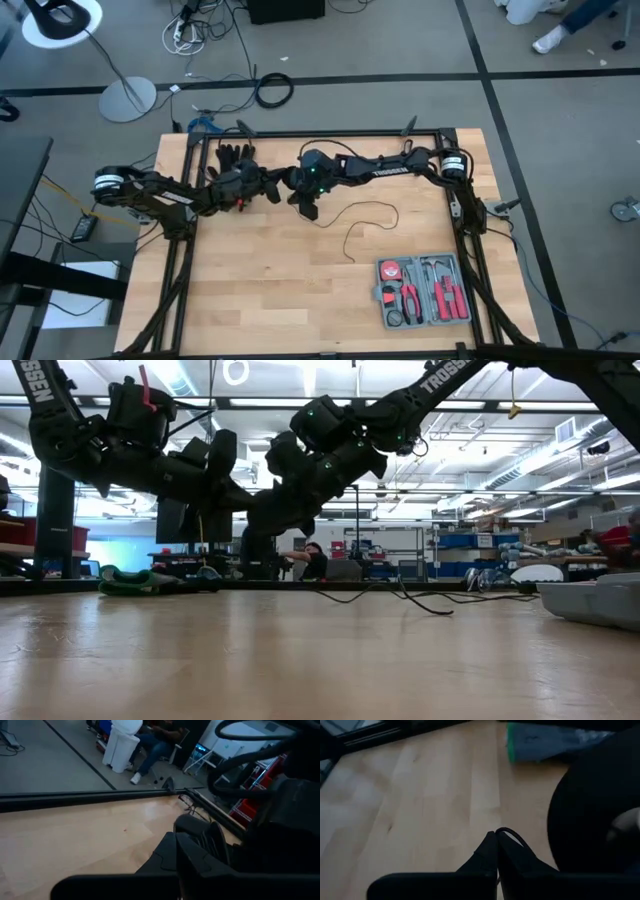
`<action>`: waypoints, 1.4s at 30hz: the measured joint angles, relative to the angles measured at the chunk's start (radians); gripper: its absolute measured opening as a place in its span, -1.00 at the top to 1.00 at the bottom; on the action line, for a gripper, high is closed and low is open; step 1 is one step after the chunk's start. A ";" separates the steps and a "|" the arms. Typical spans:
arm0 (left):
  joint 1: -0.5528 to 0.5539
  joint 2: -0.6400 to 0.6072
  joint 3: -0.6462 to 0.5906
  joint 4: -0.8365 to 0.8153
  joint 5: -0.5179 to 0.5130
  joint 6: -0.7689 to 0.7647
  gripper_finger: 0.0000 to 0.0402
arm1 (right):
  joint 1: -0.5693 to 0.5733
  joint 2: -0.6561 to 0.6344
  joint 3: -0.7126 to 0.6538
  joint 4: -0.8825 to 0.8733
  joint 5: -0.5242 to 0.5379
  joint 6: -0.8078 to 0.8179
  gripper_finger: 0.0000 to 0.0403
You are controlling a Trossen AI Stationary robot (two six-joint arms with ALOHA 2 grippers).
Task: Coil cords
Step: Coil the black wire
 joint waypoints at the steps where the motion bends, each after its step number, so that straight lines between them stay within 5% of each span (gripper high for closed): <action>1: 0.001 0.000 0.000 0.003 0.000 0.000 1.00 | 0.002 0.000 0.000 0.004 0.009 0.000 1.00; 8: 0.009 0.000 -0.001 0.000 -0.021 0.000 1.00 | 0.004 0.000 -0.002 0.114 0.050 0.013 1.00; 26: 0.007 0.000 0.001 -0.048 0.049 0.006 1.00 | -0.055 0.000 0.001 0.187 -0.036 0.151 1.00; 42: 0.006 0.000 0.000 -0.157 0.054 0.027 1.00 | -0.154 -0.003 0.001 0.176 -0.290 0.211 0.99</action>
